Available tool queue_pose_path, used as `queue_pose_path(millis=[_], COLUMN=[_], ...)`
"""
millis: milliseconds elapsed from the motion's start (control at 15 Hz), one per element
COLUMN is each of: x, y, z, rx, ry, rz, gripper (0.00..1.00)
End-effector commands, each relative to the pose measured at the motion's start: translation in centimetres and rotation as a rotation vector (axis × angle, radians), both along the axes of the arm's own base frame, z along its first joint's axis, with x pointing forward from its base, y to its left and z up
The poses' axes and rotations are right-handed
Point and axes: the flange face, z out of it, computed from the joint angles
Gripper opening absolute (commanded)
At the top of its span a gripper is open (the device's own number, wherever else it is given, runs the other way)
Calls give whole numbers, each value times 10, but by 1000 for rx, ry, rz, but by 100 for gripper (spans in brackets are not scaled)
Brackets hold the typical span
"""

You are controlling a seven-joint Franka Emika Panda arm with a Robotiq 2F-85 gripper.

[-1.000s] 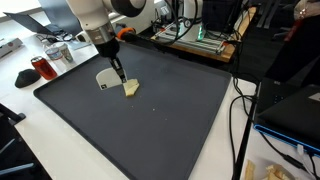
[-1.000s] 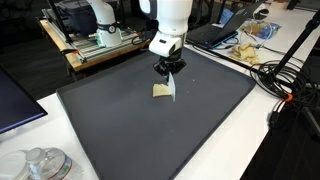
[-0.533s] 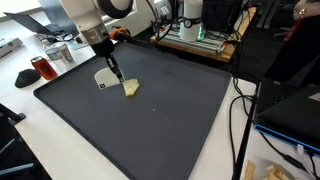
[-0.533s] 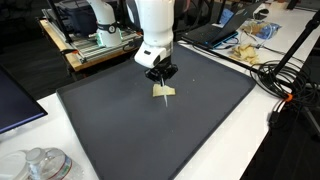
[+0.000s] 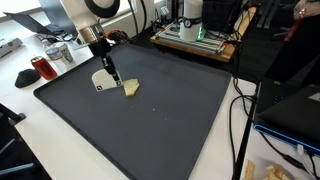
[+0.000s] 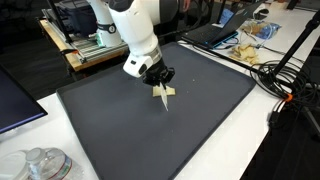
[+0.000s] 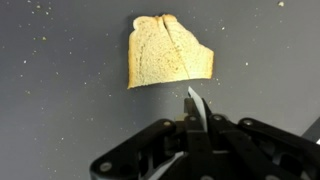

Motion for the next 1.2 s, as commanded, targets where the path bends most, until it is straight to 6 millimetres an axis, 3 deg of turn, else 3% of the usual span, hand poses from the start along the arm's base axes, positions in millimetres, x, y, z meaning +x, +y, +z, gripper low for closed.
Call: queue_pose_path(millis=[0, 1133], x=[-14, -80], y=[-14, -29], z=[-5, -43], rx=[83, 304], ry=[-83, -301], rz=[-75, -402], gripper=[1, 1])
